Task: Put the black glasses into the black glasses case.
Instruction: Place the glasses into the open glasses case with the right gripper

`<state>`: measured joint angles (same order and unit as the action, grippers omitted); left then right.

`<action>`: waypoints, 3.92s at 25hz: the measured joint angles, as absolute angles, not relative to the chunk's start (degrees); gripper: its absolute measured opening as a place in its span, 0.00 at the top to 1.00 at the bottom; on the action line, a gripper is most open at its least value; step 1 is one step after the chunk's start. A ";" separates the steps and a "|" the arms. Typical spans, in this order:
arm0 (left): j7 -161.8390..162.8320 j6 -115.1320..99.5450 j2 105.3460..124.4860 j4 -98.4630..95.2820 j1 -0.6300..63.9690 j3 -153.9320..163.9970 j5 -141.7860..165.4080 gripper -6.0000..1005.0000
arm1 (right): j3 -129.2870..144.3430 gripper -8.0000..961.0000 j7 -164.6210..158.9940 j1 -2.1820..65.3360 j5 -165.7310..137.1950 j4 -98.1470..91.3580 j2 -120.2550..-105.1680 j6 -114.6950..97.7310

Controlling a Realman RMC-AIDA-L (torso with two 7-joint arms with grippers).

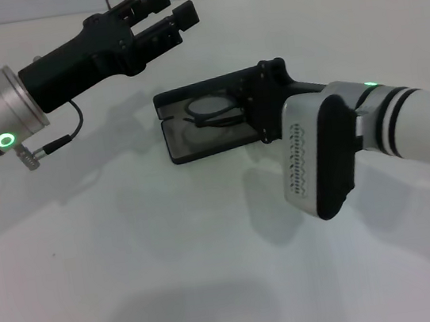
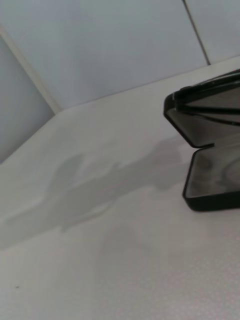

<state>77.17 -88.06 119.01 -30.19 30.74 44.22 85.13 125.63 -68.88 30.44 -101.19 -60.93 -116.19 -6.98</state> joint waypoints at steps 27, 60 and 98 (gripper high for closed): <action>77.44 -88.07 119.39 -30.12 30.66 44.29 86.20 0.29 | 130.24 0.81 -69.18 31.20 -89.84 -59.01 -116.18 -0.85; 76.82 -88.08 119.53 -30.06 31.50 44.29 86.46 0.29 | 123.48 0.81 -78.75 38.76 -84.18 -50.34 -116.27 -17.34; 74.00 -88.09 119.44 -27.99 31.55 44.29 86.31 0.29 | 126.32 0.81 -78.24 36.28 -80.88 -56.21 -116.27 -20.09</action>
